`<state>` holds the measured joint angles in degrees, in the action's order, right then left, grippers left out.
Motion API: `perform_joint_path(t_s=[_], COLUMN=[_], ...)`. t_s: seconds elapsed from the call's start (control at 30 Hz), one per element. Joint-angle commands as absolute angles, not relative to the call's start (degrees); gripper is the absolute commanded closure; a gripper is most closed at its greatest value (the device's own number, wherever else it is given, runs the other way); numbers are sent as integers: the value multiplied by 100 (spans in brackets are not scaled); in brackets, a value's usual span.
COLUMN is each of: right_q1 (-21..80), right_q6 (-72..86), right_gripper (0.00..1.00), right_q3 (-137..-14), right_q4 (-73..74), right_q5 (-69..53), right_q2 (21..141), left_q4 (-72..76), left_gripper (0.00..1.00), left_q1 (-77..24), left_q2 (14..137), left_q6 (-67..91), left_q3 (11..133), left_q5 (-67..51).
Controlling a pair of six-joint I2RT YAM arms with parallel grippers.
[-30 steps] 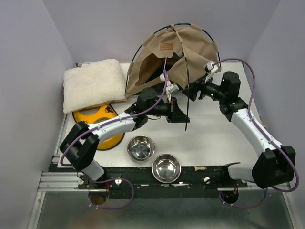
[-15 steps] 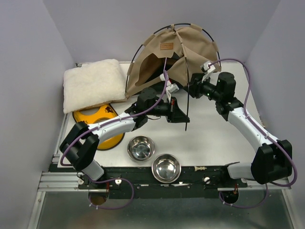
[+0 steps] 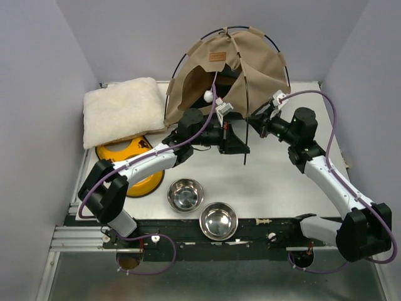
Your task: Set up the pet tent
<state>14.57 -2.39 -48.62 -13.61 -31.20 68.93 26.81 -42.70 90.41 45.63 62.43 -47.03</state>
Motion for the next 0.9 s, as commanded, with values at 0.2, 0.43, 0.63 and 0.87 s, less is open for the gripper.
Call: perform_joint_path(t_s=[0.2,0.43,0.63,0.87], right_q1=[1503,1503,1529,1643], right_q6=[-773,-905,-932,-1098], right_gripper=[99,99,99,99], right_q3=[-3903,-3621,-3577,-3577], right_q4=[-888,-589,-466,-369], right_q5=[-3981,-4262,-4280,-4254], right_q2=[5925,5371,5273,5300], left_q4=[2918,2874,2909,2971], left_gripper=[100,100,100,100], left_q1=[-4113,-3789,-3569,-3568], left_q2=[8727,9219,9615,9782], left_q6=[4017,3683,3577,3788], left_q3=[6802,7531,8252,8464], left_q5=[-3771,-3305,-3147,-3059])
